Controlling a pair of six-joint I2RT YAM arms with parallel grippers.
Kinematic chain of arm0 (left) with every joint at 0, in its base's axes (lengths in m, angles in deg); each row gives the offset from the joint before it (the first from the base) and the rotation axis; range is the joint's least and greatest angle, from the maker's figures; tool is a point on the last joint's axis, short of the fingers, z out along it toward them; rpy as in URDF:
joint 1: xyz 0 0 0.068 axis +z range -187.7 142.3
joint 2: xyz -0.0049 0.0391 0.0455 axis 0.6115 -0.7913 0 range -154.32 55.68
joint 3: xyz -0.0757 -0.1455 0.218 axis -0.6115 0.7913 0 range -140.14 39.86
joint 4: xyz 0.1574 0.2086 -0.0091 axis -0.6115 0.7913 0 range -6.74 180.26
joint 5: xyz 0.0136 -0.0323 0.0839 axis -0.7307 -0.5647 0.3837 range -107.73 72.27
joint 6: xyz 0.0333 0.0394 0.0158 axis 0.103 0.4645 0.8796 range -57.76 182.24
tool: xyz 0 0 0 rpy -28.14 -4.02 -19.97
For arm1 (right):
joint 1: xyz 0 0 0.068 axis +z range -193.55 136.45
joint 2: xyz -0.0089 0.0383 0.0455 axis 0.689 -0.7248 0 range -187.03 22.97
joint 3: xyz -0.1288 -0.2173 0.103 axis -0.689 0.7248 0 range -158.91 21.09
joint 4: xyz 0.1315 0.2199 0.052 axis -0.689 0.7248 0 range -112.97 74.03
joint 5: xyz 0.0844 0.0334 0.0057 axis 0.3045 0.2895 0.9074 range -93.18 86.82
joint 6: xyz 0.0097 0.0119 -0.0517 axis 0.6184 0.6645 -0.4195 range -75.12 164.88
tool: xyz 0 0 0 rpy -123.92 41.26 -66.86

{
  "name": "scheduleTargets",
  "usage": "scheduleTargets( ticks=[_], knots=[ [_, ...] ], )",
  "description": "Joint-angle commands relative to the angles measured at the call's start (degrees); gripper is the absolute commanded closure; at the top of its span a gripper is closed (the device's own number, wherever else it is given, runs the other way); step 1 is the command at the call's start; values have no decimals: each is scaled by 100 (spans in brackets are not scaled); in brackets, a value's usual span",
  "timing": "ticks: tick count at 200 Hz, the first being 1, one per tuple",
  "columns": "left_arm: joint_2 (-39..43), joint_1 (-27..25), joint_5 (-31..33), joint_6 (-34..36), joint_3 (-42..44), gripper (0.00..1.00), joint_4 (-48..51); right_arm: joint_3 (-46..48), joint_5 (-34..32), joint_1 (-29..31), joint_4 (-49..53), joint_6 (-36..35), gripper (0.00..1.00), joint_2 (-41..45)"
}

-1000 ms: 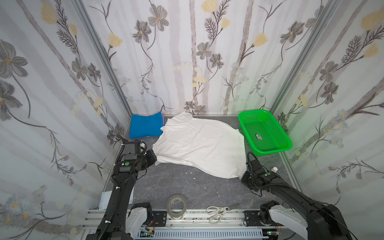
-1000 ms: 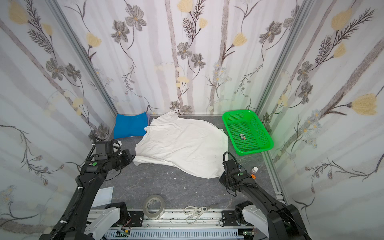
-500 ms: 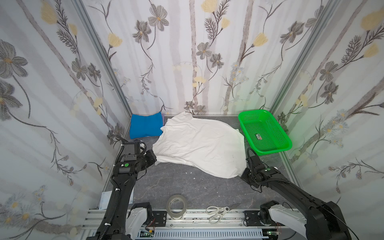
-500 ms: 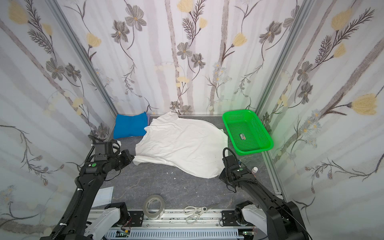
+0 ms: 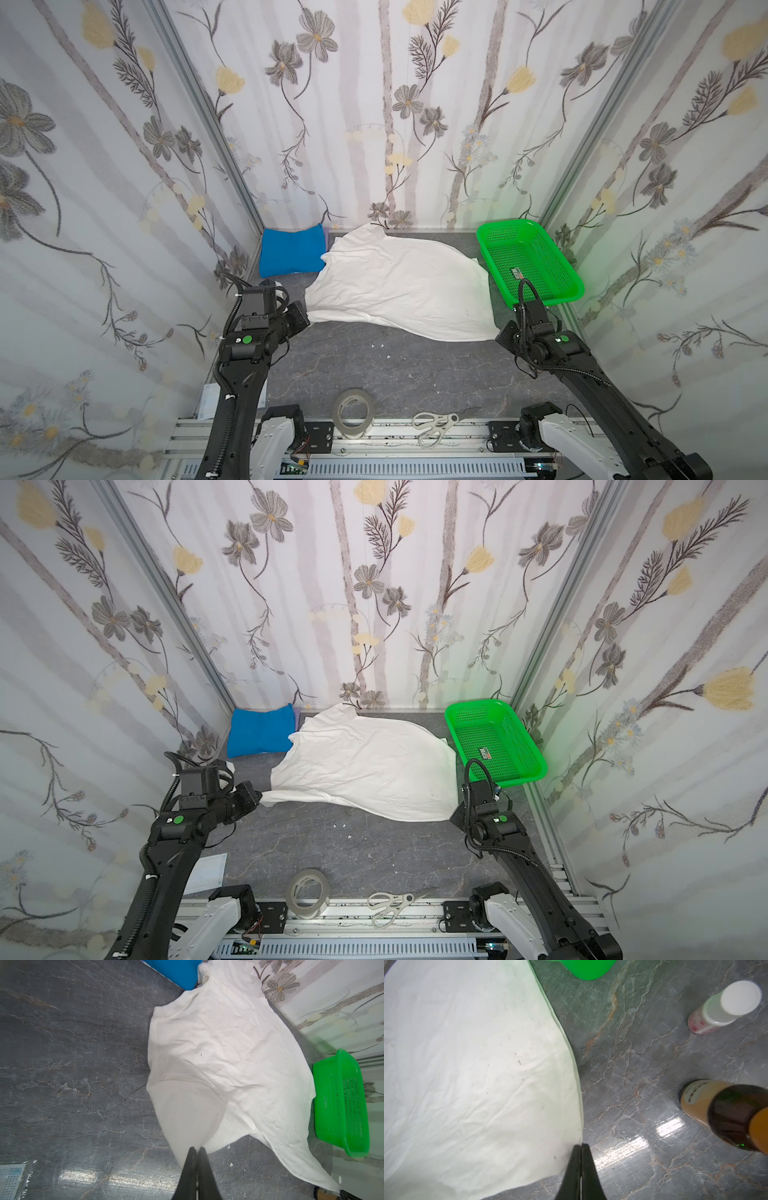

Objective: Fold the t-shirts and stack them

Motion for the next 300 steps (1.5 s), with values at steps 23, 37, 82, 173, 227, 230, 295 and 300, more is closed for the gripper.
scheduleTargets(
  ticks=[23,37,82,173,227,230,295,300],
  knots=[
    [351,10,521,-302,0,100,208,-70,-173,-221,38,-200,100,351],
    [489,10,628,-347,-3,100,273,-71,-132,-222,27,-228,100,363],
    [197,8,336,-325,-106,100,21,-317,16,-260,-448,-494,100,-86],
    [-2090,9,28,-219,-1154,100,-1425,-2030,249,-477,-1241,-1110,100,-2811],
    [-3469,10,-381,-111,-2004,100,-1938,-2516,229,-486,-1415,-1075,100,-3801],
    [-3554,10,-438,-118,-2049,100,-1988,-2530,223,-486,-1416,-1066,100,-3835],
    [-5211,-144,-729,167,-3305,100,-2254,-2701,182,-521,-1514,-996,100,-4330],
    [-5347,-148,-787,190,-3403,100,-2238,-2719,183,-529,-1521,-987,100,-4356]
  ],
)
